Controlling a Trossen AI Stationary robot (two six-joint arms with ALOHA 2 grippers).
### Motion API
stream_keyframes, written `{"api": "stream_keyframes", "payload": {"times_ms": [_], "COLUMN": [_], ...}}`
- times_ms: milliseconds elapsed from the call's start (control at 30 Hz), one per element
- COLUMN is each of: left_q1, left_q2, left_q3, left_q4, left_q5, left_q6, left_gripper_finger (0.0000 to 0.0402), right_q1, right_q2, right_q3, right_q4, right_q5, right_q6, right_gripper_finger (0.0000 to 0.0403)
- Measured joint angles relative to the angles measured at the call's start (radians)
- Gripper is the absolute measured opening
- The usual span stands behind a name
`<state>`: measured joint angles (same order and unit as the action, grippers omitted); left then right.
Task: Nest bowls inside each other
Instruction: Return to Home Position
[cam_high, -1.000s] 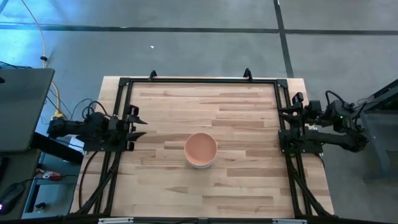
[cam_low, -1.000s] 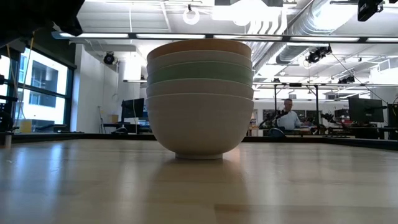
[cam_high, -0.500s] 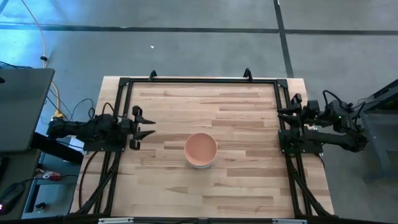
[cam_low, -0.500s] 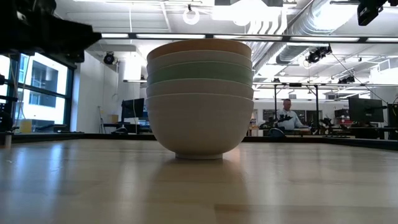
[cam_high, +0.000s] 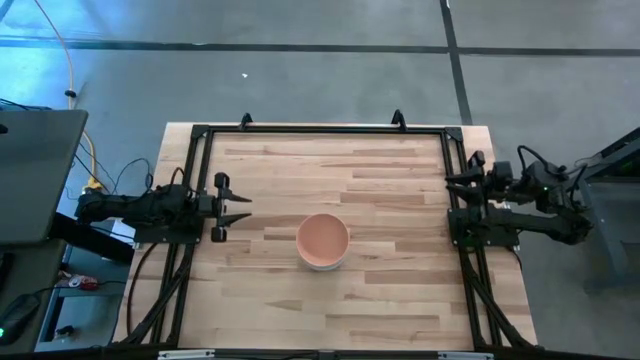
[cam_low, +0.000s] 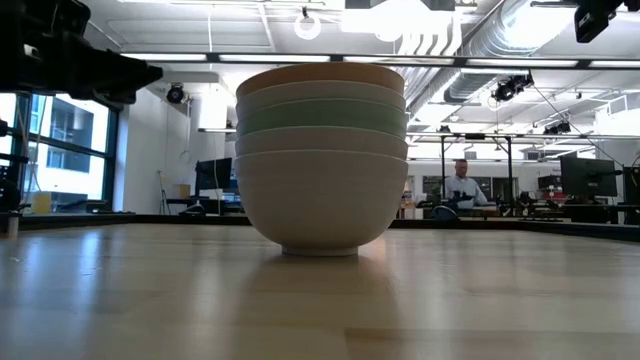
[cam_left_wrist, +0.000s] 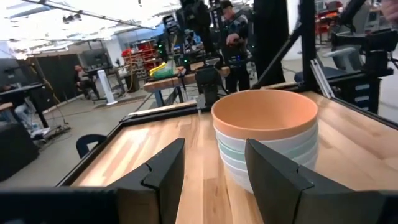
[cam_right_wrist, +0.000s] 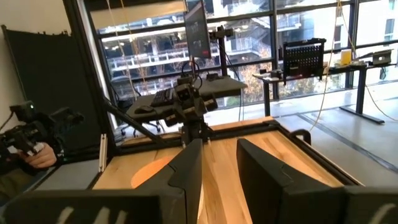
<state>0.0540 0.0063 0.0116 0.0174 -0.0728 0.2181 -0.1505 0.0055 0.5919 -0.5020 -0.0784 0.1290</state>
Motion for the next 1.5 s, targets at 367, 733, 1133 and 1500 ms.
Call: {"api": "stream_keyframes", "payload": {"times_ms": [367,733,1133,1500], "left_q1": [0.000,0.000,-0.002,-0.002], "left_q2": [0.000,0.000,0.000,0.000], "left_q3": [0.000,0.000,0.000,0.000], "left_q4": [0.003,0.024,0.015,0.004], "left_q5": [-0.022,-0.140,-0.066,-0.009], "left_q6": [-0.069,-0.129,-0.137,-0.094], "left_gripper_finger": [0.0156,0.0156,0.0156,0.0156], "right_q1": [0.000,0.000,0.000,0.000], "right_q2": [0.000,0.000,0.000,0.000], "right_q3": [0.000,0.000,0.000,0.000], "right_q4": [-0.033,-0.039,-0.049,-0.053], "right_q5": [0.000,0.000,0.000,-0.002], "right_q6": [0.005,0.021,0.024,0.028], "right_gripper_finger": [0.0092,0.0092,0.0092,0.0092]}}
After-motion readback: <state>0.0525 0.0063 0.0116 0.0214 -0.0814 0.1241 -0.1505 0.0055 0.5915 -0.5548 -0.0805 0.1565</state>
